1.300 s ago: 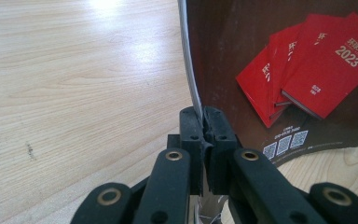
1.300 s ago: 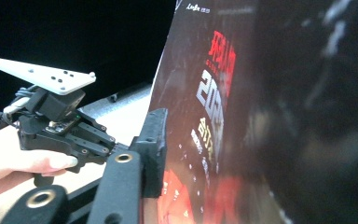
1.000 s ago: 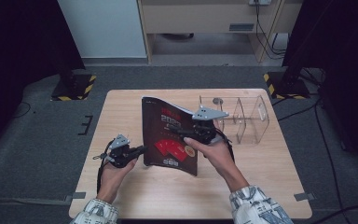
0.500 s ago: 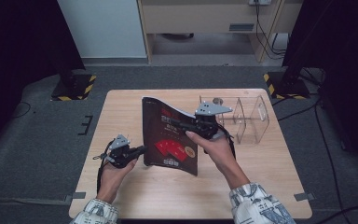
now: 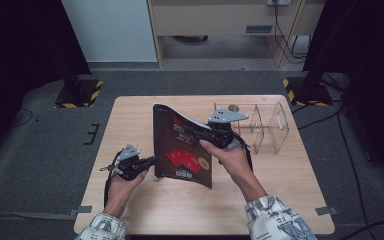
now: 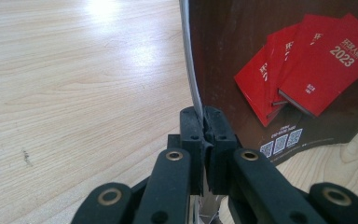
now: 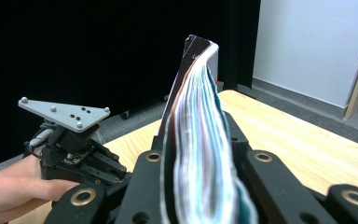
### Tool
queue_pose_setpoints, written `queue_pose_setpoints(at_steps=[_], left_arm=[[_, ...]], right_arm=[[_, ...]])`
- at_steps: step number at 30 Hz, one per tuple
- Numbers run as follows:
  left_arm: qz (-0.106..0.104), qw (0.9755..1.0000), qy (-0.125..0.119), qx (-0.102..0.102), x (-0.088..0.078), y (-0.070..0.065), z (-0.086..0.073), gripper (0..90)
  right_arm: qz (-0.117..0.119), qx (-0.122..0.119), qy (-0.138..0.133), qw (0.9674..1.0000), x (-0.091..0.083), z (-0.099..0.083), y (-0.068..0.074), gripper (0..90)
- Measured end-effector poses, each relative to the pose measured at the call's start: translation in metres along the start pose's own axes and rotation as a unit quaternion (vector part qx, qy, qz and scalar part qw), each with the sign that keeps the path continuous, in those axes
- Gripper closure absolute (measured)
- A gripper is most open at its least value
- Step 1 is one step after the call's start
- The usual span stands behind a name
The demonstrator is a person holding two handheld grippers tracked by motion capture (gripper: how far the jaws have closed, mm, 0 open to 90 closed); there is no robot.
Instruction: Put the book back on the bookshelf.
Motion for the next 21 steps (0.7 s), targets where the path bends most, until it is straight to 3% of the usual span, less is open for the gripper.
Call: queue_pose_setpoints(at_steps=[4, 9, 17, 21], left_arm=[[-0.002, 1.0000, -0.001, -0.001, 0.0001, -0.0016, 0.0004, 87.4], [-0.003, 1.0000, -0.001, -0.003, 0.0006, -0.0016, 0.0001, 87.3], [-0.003, 1.0000, -0.003, -0.004, 0.0016, -0.0029, 0.0004, 86.3], [0.003, 0.9999, -0.006, -0.013, 0.0053, -0.0020, -0.0007, 79.0]], right_arm=[[-0.006, 0.002, 0.002, 1.0000, 0.0006, -0.0005, -0.0027, 78.1], [-0.005, 0.007, 0.001, 1.0000, -0.0015, -0.0003, -0.0049, 85.6], [-0.013, 0.001, -0.005, 0.9999, -0.0067, -0.0002, -0.0062, 87.0], [-0.010, -0.006, -0.008, 0.9999, -0.0094, 0.0004, -0.0040, 87.0]])
Point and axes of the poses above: each handheld gripper's, and its own axes: x roughly forward along the jaws, z roughly out of its top, y roughly to its left, the point moved 10 cm from there along x, roughly forward along the jaws, and after that the axes turned 15 degrees about x, right-handed, at the moved point
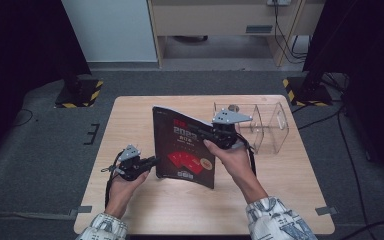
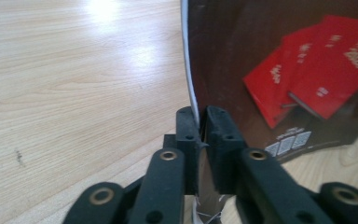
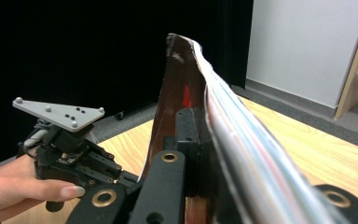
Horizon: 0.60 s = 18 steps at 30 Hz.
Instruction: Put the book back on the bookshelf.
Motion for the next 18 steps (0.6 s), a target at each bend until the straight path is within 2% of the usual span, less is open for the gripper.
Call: queue_pose_setpoints(at_steps=[1, 3, 5, 8, 14, 18], left_arm=[[-0.004, 1.0000, -0.001, -0.007, 0.002, 0.000, 0.000, 73.7], [0.005, 0.9999, 0.006, -0.014, 0.005, 0.001, -0.002, 53.9], [0.009, 0.9996, 0.008, -0.026, 0.006, 0.003, -0.003, 40.4], [0.028, 0.9992, 0.014, -0.024, 0.006, 0.008, -0.005, 26.4], [0.042, 0.9986, 0.015, -0.028, 0.006, 0.012, -0.005, 13.0], [0.037, 0.9989, 0.016, -0.022, 0.007, 0.010, -0.005, 9.9]], right_arm=[[0.000, 0.000, -0.001, 1.0000, -0.001, 0.000, 0.000, 87.0], [0.002, 0.000, -0.004, 1.0000, -0.002, 0.001, 0.002, 87.0], [0.004, -0.001, -0.008, 1.0000, -0.002, 0.002, 0.003, 87.0], [0.009, -0.001, -0.013, 0.9999, -0.004, 0.004, 0.006, 87.0], [0.016, 0.002, -0.017, 0.9997, -0.006, 0.007, 0.009, 87.0], [0.014, 0.000, -0.022, 0.9997, -0.008, 0.009, 0.010, 87.0]])
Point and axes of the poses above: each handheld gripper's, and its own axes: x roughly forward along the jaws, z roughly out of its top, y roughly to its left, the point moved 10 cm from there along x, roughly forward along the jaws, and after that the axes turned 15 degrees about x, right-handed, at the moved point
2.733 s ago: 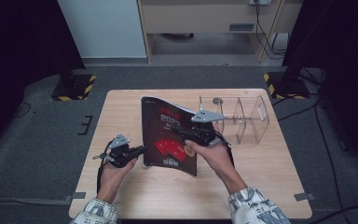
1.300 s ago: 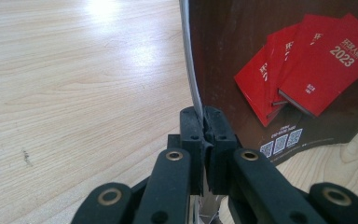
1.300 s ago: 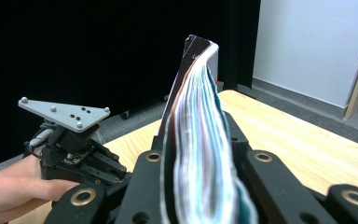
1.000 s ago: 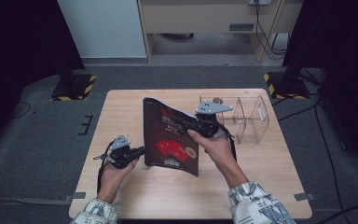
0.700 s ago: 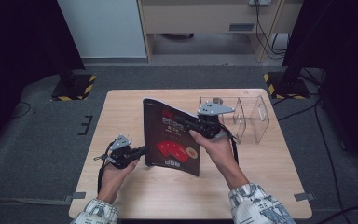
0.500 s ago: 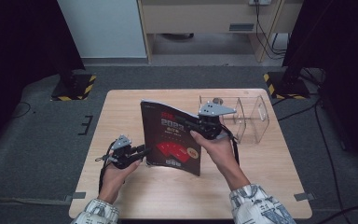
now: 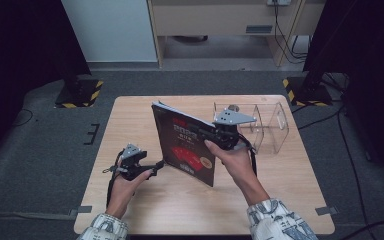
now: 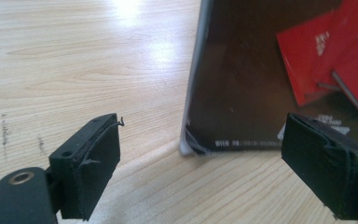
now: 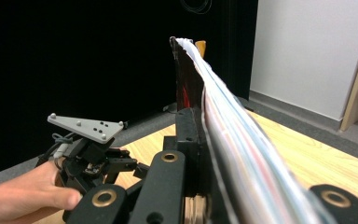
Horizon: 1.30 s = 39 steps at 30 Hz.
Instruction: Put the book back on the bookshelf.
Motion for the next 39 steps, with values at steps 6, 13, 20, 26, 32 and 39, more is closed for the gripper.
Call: queue_pose_setpoints(at_steps=[6, 13, 20, 26, 32, 39], left_arm=[[0.004, 1.0000, -0.004, 0.001, 0.001, 0.001, 0.001, 7.0], [-0.001, 1.0000, 0.002, 0.004, 0.003, -0.002, -0.001, 7.0], [0.035, 0.9990, 0.012, 0.025, 0.000, 0.005, -0.002, 9.4], [0.043, 0.9987, 0.022, 0.016, -0.001, 0.011, -0.007, 9.4], [0.048, 0.9981, 0.028, 0.026, 0.000, 0.009, -0.007, 9.4], [0.059, 0.9973, 0.035, 0.024, -0.001, 0.014, -0.010, 9.4]], right_arm=[[-0.008, 0.002, -0.007, 0.9999, -0.004, 0.003, -0.003, 87.0], [-0.008, 0.001, -0.011, 0.9999, -0.013, 0.006, -0.003, 87.0], [-0.006, 0.007, -0.021, 0.9997, -0.020, 0.007, -0.002, 87.0], [-0.006, 0.006, -0.020, 0.9998, -0.023, 0.007, 0.000, 87.0], [-0.012, 0.004, -0.023, 0.9996, -0.029, 0.008, 0.002, 87.0], [-0.021, 0.006, -0.024, 0.9995, -0.038, 0.006, 0.001, 87.0]])
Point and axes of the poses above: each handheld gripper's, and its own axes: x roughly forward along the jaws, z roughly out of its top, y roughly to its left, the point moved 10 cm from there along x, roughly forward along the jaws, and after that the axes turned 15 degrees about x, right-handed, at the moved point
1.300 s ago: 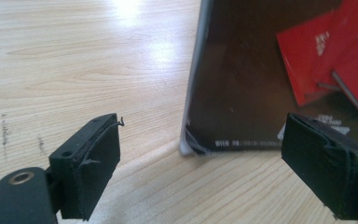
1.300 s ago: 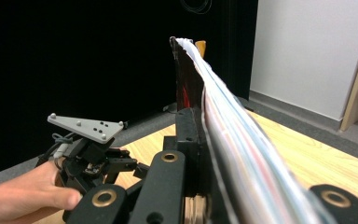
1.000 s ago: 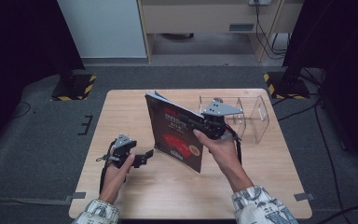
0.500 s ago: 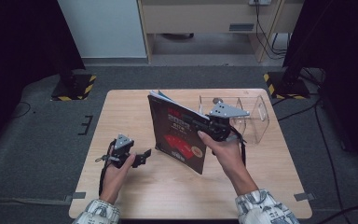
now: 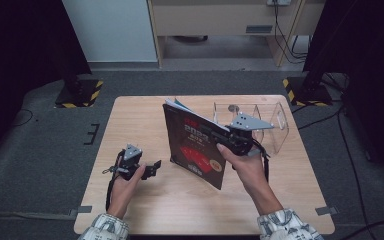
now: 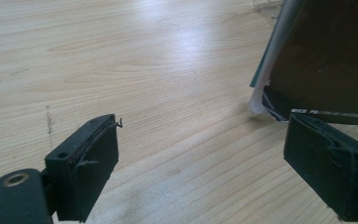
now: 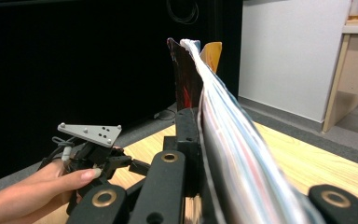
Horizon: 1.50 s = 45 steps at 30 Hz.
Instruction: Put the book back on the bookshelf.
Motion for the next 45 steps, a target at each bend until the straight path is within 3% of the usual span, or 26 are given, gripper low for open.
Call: queue_pose_setpoints(at_steps=[9, 12, 14, 16, 19, 24, 29, 33, 36, 42, 45], left_arm=[[0.019, 0.9998, 0.008, 0.005, 0.007, 0.008, -0.004, 9.4], [0.021, 0.9992, -0.008, -0.033, 0.010, 0.018, -0.003, 9.4], [0.030, 0.9991, -0.002, -0.029, 0.012, 0.026, -0.004, 9.5], [0.044, 0.9989, 0.012, -0.009, 0.015, 0.035, -0.004, 9.5], [0.050, 0.9983, 0.005, -0.028, 0.015, 0.043, -0.005, 10.8], [0.050, 0.9983, 0.025, -0.019, 0.013, 0.041, -0.010, 10.6], [0.041, 0.9982, 0.016, -0.041, 0.013, 0.040, -0.008, 10.9], [0.046, 0.9980, 0.023, -0.038, 0.010, 0.040, -0.009, 11.1], [0.040, 0.9979, 0.019, -0.048, 0.011, 0.035, -0.010, 11.1], [0.031, 0.9982, 0.026, -0.045, 0.011, 0.032, -0.014, 11.2], [0.029, 0.9985, 0.031, -0.033, 0.013, 0.030, -0.014, 11.1]], right_arm=[[-0.014, 0.011, -0.008, 0.9998, -0.011, 0.001, -0.001, 87.0], [-0.016, 0.013, -0.011, 0.9997, -0.014, 0.002, -0.001, 87.0], [-0.016, 0.015, -0.013, 0.9997, -0.017, 0.003, 0.000, 87.0], [-0.018, 0.016, -0.015, 0.9996, -0.019, 0.003, 0.000, 87.0], [-0.021, 0.018, -0.015, 0.9995, -0.022, 0.002, 0.000, 87.0], [-0.027, 0.026, -0.015, 0.9992, -0.030, 0.000, -0.002, 87.0], [-0.039, 0.027, -0.029, 0.9984, -0.042, 0.007, 0.000, 87.0], [-0.050, 0.024, -0.036, 0.9978, -0.054, 0.014, 0.001, 87.0], [-0.059, 0.022, -0.040, 0.9972, -0.063, 0.020, 0.000, 87.1], [-0.070, 0.021, -0.047, 0.9962, -0.080, 0.023, 0.000, 87.0], [-0.081, 0.017, -0.041, 0.9957, -0.086, 0.019, -0.003, 87.0]])
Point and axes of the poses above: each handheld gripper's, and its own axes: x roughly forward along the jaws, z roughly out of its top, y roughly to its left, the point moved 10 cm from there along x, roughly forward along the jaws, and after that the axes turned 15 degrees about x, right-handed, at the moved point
